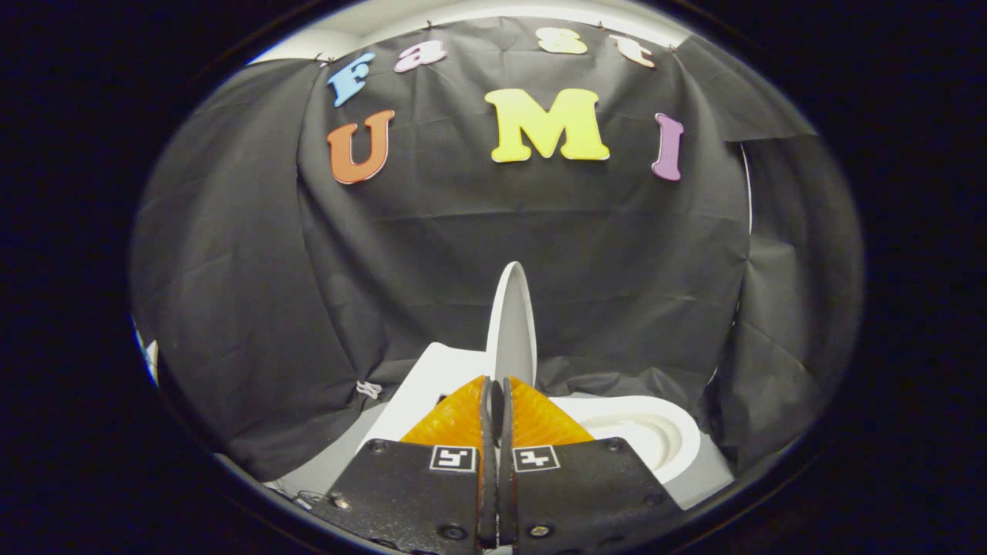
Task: Open the toilet lid.
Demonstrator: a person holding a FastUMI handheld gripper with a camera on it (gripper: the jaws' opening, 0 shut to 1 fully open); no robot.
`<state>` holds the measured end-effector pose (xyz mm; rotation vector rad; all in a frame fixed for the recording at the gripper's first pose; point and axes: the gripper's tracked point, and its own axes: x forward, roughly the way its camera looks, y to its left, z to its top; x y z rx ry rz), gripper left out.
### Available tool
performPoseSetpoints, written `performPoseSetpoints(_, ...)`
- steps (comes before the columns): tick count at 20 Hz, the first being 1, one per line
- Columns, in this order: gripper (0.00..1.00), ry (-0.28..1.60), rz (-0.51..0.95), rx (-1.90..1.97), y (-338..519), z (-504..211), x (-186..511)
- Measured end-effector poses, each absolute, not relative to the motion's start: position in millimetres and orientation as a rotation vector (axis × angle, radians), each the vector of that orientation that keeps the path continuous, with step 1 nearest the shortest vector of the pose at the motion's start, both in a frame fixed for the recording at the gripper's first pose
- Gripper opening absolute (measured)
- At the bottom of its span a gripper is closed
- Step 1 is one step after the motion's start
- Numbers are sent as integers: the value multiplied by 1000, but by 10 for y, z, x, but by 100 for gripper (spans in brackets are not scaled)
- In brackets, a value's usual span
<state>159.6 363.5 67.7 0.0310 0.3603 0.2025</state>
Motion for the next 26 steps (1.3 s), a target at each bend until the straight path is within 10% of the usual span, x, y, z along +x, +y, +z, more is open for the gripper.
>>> performPoseSetpoints(9,14,365,223,-87,4074,546,1575)
performPoseSetpoints(19,100,213,310,53,3696,843,1403)
performPoseSetpoints(26,100,71,263,120,2843,1171,1040)
